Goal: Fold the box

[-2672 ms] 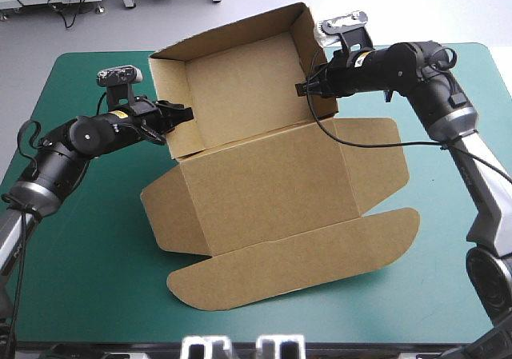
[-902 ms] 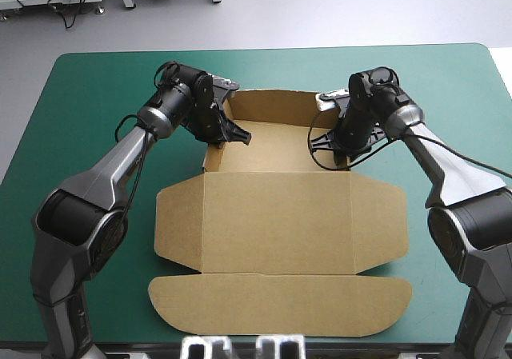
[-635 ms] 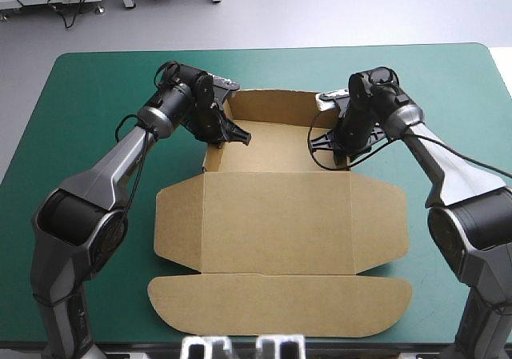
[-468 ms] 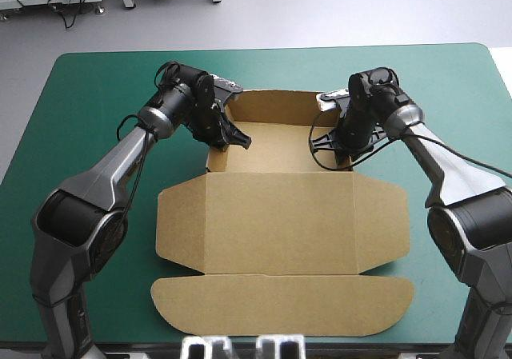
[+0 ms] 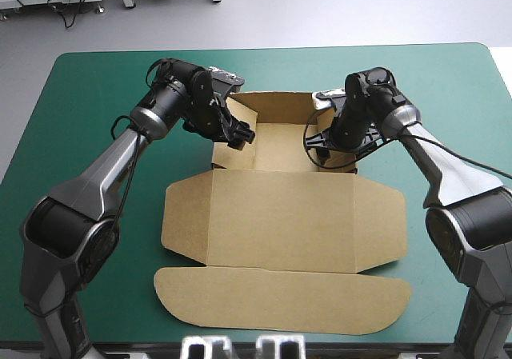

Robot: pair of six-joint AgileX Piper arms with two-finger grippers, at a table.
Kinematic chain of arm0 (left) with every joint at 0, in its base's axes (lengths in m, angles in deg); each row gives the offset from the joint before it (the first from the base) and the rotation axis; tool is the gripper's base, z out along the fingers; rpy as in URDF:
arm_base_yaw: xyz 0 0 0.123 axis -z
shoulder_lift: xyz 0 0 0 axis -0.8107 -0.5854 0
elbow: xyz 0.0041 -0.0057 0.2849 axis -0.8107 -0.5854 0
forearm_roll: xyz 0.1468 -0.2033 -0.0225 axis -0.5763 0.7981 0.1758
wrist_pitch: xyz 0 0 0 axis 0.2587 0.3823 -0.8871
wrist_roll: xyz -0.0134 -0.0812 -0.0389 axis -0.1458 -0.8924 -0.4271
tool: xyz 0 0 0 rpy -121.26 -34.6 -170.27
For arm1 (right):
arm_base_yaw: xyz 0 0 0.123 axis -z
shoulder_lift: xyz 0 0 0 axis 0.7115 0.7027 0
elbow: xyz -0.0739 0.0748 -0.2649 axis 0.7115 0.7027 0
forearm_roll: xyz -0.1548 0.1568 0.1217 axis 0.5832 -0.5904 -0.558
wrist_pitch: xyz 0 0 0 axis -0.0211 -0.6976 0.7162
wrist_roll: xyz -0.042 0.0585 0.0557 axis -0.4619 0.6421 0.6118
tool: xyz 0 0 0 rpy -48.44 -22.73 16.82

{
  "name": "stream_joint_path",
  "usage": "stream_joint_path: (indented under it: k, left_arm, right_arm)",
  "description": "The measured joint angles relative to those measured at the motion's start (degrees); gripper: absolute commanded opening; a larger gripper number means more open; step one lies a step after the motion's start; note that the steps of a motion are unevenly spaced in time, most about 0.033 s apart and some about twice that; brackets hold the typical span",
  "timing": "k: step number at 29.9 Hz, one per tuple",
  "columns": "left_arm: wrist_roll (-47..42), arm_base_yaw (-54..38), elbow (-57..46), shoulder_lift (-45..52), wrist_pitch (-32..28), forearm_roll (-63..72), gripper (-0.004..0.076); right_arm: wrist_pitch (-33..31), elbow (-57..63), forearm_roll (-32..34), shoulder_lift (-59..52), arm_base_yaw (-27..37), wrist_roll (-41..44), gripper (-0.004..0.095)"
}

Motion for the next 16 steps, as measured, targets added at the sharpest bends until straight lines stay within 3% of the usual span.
stream_joint_path:
  k: [11, 16]
  left_arm:
    - [-0.1, -0.2, 2.8, 4.6, 0.3, -6.9, 0.0575]
    - [0.5, -0.2, 8.1, 7.5, 0.3, -8.0, 0.0500]
  right_arm:
    - [-0.1, -6.5, 4.0, -4.9, 0.0, 0.2, 0.0700]
    - [-0.4, -9.9, 4.6, -7.9, 0.0, 0.2, 0.0700]
